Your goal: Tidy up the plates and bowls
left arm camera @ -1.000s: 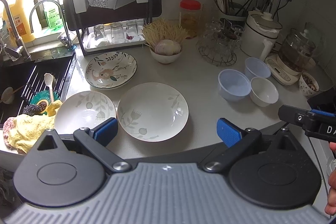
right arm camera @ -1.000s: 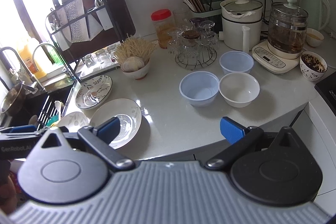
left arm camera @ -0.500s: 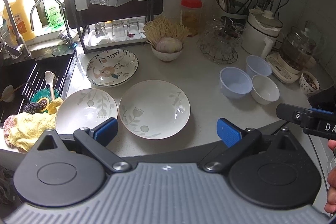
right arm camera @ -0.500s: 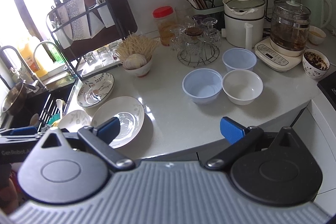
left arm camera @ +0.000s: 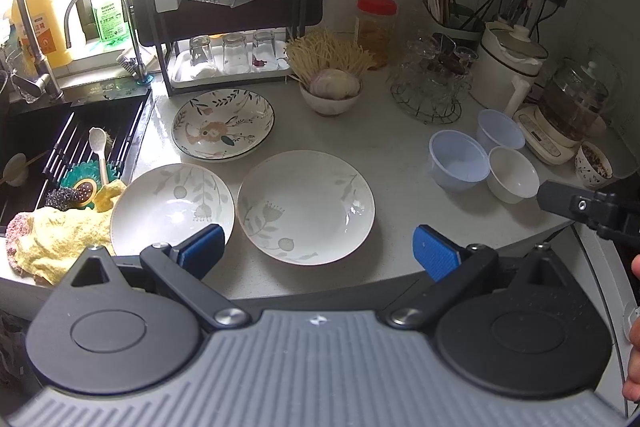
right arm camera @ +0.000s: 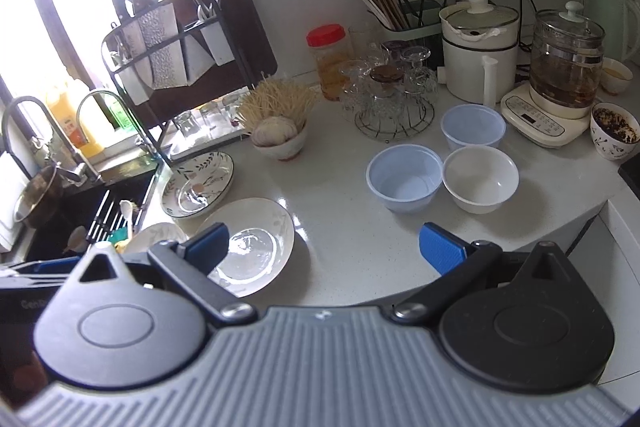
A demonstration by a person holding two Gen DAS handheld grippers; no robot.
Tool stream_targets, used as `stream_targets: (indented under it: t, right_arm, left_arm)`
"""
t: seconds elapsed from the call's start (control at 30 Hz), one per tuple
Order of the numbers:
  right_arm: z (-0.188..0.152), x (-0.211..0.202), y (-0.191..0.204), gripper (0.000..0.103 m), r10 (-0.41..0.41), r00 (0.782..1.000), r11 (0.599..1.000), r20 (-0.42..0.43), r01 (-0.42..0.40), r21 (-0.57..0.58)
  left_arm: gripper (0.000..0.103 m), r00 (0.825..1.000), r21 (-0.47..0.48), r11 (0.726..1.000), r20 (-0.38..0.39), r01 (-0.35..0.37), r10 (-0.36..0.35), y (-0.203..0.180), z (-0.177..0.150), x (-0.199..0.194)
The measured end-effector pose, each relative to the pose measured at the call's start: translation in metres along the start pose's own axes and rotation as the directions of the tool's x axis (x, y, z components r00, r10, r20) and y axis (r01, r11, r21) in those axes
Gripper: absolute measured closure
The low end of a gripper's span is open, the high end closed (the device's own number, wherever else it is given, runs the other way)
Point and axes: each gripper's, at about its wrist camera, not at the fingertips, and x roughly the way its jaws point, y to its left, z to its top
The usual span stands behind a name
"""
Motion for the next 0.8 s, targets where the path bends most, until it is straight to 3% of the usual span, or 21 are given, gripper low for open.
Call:
stream_targets:
  t: [0.3, 0.8]
  right_arm:
    - [-0.006, 0.01, 0.033, 0.0, 0.008, 1.0, 1.0, -0.01, -0.008, -0.022]
    - [-0.02, 0.03, 0.114, 0.0, 0.03, 1.0, 0.999, 0.003, -0.03, -0.028]
  left_arm:
    - [0.001, 1.0, 0.016, 1.0, 0.001, 0.008, -0.008, 0.031, -0.002, -0.002]
    - [0.001, 1.0, 0.002, 1.0, 0.014, -0.017, 0.017, 0.129, -0.002, -0.012]
